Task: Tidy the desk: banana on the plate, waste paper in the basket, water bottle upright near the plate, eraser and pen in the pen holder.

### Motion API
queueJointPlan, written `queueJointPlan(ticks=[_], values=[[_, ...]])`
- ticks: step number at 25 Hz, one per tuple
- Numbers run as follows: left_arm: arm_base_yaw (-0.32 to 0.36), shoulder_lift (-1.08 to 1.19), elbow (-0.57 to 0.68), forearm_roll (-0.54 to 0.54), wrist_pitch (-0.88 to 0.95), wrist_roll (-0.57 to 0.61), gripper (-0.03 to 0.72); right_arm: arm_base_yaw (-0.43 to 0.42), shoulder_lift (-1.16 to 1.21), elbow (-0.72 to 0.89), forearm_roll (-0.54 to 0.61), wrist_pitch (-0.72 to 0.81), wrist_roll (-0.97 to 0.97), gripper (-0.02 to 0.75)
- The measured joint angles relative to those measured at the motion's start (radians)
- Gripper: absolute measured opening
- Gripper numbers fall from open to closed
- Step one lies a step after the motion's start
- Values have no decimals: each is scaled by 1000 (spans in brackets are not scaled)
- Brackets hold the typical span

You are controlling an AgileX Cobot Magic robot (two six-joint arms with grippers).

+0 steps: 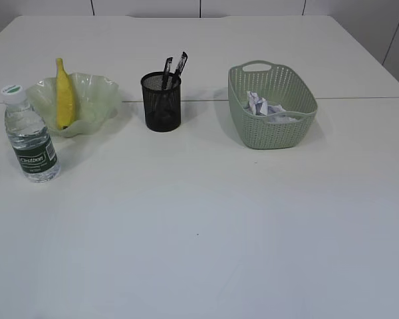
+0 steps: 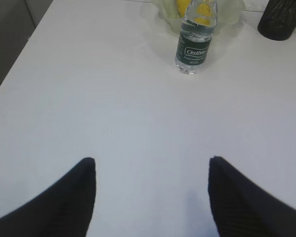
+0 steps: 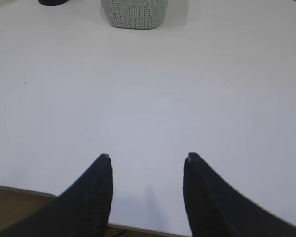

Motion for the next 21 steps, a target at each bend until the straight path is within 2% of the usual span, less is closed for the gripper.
queueJointPlan(ticks=[21], values=[[0, 0, 0, 0, 0, 0, 513, 0, 0, 0, 7, -2, -12, 355]])
